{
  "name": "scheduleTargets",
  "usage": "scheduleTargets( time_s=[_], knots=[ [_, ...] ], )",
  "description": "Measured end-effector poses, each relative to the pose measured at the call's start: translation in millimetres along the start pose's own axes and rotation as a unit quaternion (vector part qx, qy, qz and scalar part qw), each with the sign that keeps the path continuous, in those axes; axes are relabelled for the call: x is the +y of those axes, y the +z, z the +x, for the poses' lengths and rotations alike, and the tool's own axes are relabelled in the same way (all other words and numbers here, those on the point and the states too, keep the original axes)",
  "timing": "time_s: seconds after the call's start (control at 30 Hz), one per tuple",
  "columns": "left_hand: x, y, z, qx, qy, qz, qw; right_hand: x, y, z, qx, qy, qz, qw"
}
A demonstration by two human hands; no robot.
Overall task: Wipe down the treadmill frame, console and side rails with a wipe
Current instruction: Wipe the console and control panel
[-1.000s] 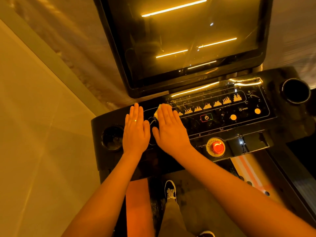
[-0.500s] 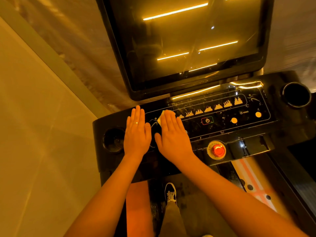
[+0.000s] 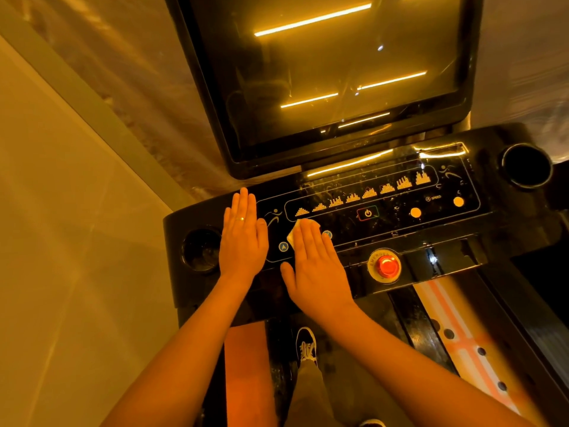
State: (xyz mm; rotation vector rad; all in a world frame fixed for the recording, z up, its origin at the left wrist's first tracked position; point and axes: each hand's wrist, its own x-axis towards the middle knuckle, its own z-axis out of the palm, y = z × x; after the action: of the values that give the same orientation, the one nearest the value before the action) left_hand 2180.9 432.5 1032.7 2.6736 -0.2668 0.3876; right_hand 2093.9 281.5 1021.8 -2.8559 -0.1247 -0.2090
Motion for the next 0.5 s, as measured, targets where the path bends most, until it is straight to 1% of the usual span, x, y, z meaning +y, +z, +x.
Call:
scheduleTargets(
  time_s=[0.17, 0.23, 0.33, 0.43, 0.5],
  knots=[
    [-1, 1, 0, 0.003, 0.0, -0.005, 1.0, 6, 5, -51, -0.014, -0.015, -0.006, 1.0],
    [-1, 0, 0, 0.003, -0.002, -0.003, 1.0, 5, 8, -54, -0.012, -0.009, -0.007, 1.0],
    [-1, 0, 0, 0.003, -0.001, 0.0, 1.0, 0, 2, -21, -0.005, -0.007, -0.005, 1.0],
    [-1, 0, 0, 0.001, 0.003, 0.006, 1.0, 1, -13, 39, 0.0, 0.01, 0.015, 1.0],
    [-2, 0, 0, 0.0, 0.005, 0.007, 1.0, 3, -25, 77, 0.004, 0.015, 0.008, 1.0]
  ],
)
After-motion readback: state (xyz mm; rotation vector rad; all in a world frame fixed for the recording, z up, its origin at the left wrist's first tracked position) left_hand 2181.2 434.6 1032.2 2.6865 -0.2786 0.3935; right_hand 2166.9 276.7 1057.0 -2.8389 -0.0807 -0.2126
